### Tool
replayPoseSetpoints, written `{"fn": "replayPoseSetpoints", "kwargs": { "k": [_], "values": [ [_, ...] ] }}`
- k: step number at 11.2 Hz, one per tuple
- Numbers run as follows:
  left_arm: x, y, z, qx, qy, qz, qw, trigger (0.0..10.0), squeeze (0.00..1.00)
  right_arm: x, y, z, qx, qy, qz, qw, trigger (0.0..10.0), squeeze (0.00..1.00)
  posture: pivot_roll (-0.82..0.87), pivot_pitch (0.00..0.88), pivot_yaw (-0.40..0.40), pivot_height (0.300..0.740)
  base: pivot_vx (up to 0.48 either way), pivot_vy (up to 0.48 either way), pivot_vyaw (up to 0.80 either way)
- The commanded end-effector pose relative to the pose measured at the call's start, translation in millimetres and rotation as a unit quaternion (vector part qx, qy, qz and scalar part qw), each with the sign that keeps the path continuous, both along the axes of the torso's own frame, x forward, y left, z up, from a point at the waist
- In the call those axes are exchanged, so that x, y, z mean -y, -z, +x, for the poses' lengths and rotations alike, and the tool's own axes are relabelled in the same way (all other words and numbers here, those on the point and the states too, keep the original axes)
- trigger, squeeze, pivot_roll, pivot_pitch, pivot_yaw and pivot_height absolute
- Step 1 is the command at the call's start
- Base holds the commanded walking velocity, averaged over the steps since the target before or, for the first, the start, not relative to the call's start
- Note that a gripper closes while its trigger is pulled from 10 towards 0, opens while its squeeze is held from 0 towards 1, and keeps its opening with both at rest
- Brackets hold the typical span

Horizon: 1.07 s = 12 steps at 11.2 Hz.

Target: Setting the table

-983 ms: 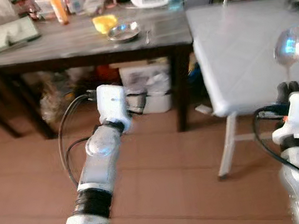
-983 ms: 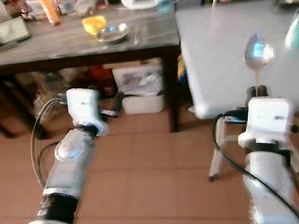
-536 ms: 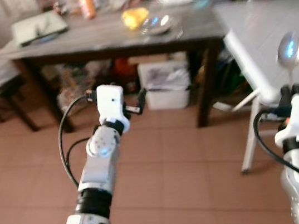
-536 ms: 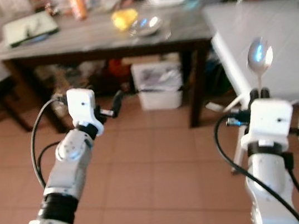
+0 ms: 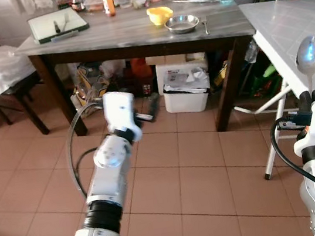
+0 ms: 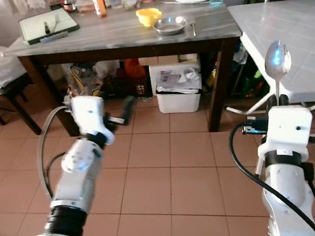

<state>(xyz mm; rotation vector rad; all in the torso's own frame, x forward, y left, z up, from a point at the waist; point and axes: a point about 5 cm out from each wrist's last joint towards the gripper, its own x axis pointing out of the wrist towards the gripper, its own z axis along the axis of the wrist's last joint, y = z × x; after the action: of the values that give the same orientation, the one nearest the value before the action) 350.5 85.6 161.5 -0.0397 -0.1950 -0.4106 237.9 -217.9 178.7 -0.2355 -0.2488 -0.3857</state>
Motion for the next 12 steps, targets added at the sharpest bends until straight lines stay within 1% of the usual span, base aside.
{"fn": "replayPoseSetpoints", "kwargs": {
  "k": [1,12],
  "values": [
    [-0.7,-1.9,-1.2,0.004,0.005,0.0,1.0,10.0,0.0,2.0,-4.5,-2.9,0.007,0.004,-0.006,1.0,10.0,0.0,0.04,0.085,0.016,0.74,0.48,0.0,0.0],
    [8.6,7.1,-8.0,-0.014,0.033,0.002,0.999,10.0,0.0,-0.7,-4.7,-0.4,0.005,-0.002,-0.006,1.0,10.0,0.0,0.04,0.094,0.012,0.74,0.48,0.0,0.0]
  ]
}}
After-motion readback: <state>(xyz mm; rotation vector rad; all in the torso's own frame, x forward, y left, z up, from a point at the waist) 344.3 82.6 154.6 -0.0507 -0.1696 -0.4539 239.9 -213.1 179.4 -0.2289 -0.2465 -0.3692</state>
